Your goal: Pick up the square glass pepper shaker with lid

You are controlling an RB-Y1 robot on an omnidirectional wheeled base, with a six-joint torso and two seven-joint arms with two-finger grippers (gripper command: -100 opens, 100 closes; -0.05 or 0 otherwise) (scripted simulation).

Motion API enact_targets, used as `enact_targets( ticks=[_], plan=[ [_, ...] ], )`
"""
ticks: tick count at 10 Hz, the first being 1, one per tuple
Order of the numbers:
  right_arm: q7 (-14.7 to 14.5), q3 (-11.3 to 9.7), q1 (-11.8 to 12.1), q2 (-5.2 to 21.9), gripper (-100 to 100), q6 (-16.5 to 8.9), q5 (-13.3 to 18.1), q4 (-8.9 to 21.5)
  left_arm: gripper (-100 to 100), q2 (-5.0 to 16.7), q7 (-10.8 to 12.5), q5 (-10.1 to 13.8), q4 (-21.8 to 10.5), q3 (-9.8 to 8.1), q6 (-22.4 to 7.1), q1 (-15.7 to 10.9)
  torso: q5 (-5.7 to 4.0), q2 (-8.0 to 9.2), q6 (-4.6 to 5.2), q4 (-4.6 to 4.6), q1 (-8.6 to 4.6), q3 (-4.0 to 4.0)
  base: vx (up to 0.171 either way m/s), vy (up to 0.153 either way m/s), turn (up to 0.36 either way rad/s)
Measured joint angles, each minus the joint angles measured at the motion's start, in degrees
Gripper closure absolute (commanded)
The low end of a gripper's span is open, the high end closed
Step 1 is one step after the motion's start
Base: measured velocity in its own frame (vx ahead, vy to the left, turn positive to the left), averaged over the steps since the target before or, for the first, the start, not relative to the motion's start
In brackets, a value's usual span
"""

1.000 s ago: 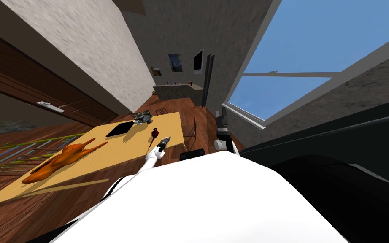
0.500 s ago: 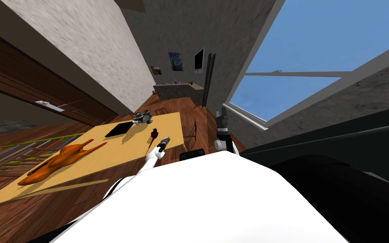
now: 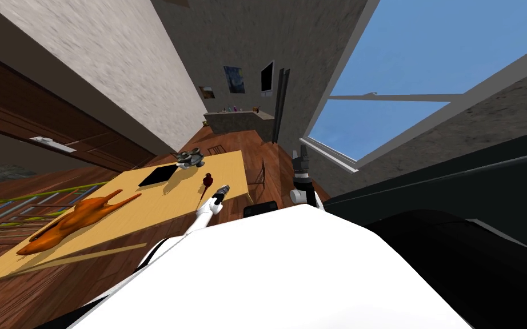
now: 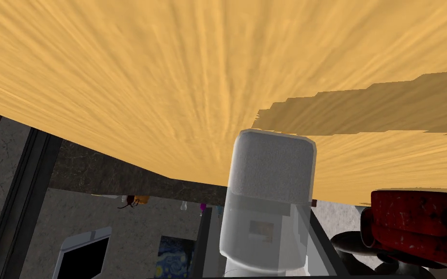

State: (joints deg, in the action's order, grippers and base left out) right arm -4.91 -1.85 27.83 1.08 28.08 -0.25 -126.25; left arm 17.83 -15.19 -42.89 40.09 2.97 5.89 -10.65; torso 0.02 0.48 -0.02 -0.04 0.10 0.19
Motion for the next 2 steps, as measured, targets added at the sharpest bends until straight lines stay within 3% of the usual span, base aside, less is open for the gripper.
enact_targets(
  ticks=[1,2],
  plan=[
    [0.0,0.0,0.0,0.0,0,0.0,0.0,0.0,100,0.3,0.4,0.4,-1.2,0.15,-0.5,-1.2,-0.01,0.02,-0.01,0.03,-0.02,0.03,-0.065,0.002,-0.015],
    [0.0,0.0,0.0,0.0,0,0.0,0.0,0.0,0,0.4,0.4,0.4,-1.3,0.13,-0.6,-1.3,-0.01,-0.21,-0.02,0.0,-0.05,-0.09,-0.013,0.001,0.006]
  ],
)
